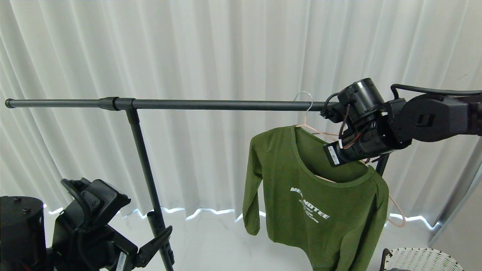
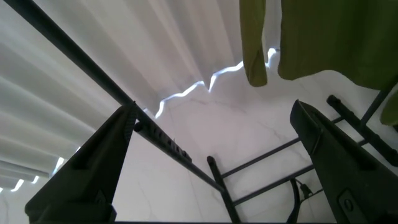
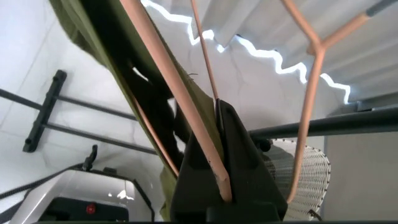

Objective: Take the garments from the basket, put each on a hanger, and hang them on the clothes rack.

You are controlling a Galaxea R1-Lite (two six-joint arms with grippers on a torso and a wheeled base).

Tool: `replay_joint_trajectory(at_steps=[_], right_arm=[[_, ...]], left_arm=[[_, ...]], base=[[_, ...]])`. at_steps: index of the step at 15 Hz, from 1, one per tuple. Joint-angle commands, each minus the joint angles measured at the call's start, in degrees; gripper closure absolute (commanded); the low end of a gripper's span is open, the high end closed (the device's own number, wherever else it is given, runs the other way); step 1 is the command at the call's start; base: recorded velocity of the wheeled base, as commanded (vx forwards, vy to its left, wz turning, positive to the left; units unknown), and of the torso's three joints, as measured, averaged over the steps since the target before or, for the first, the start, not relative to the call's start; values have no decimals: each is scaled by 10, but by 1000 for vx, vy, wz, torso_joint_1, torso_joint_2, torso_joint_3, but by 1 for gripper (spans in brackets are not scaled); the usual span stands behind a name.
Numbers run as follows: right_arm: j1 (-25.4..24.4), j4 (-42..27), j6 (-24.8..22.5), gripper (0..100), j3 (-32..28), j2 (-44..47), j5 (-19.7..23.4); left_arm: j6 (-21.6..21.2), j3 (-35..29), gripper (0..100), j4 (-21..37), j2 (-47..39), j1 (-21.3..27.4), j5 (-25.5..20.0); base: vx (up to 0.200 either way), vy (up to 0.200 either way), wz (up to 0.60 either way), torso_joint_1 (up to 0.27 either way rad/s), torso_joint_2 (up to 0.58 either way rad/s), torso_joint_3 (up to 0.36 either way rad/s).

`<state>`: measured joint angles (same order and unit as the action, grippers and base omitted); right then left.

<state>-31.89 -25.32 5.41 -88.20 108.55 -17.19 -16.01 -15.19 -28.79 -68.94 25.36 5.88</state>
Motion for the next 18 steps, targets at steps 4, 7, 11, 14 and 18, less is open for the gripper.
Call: replay_joint_trajectory(at_steps=[4, 7, 11, 14, 18], right_arm=[[-5, -10, 1, 100, 1, 1, 0], [-5, -10, 9, 100, 0, -4, 0], [-19, 1, 48, 0, -1, -23, 0], [-32, -2, 72, 0, 5, -77, 0], [-36, -5, 85, 0, 44, -165, 0]], left_arm=[[0, 0, 0, 0, -1, 4, 0], [0, -1, 0, 0, -1, 4, 0], [1, -2, 0, 0, 0, 4, 0], [1, -1, 0, 0, 0, 4, 0], [1, 1, 0, 0, 2, -7, 2]], base=[[0, 0, 0, 0, 0, 0], [0, 0, 0, 0, 0, 0], [0, 0, 0, 0, 0, 0], [0, 0, 0, 0, 0, 0], [0, 0, 0, 0, 0, 0]])
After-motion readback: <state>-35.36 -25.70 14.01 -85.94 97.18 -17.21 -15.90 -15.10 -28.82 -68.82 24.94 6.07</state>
